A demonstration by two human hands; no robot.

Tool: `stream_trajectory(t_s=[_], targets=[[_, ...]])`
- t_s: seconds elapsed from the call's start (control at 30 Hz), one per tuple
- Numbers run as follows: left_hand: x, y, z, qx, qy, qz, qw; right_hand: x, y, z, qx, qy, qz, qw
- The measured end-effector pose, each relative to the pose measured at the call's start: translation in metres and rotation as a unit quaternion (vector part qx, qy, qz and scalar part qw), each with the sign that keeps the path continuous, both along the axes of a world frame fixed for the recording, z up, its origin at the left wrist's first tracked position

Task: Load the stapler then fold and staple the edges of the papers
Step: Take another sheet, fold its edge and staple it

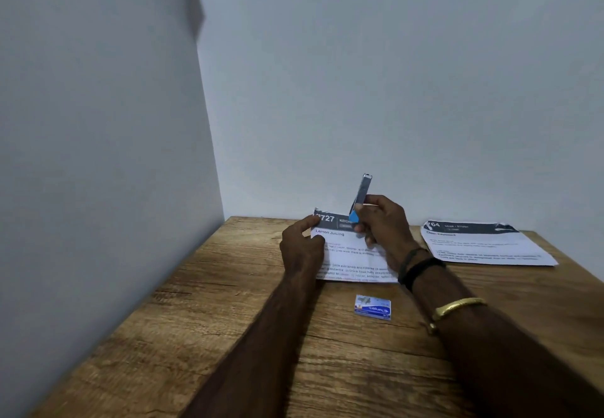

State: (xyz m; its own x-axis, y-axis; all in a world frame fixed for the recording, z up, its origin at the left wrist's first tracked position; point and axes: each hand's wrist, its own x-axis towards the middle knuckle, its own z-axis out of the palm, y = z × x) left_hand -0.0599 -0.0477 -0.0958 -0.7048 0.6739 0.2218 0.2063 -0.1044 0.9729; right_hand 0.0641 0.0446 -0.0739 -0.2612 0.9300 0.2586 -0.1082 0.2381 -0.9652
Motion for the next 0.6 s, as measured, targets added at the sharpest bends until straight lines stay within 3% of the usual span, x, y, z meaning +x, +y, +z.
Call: stream_trajectory(t_s=[0.23,0.43,0.6], targets=[[0.000,-0.001,0.001,0.013,0.034,0.011,0.999,0.043,-0.016,0.002,0.103,-0.167,0.058,0.979],[-0.002,-0.002,0.001,0.007,0.034,0.034,0.999,0.081,-0.030,0.001,0.185,-0.381,0.117,0.898],[-0.003,-0.005,0.004,0.011,0.016,0.046,0.999,0.086,-0.038,-0.004,0.200,-0.463,0.133,0.854]])
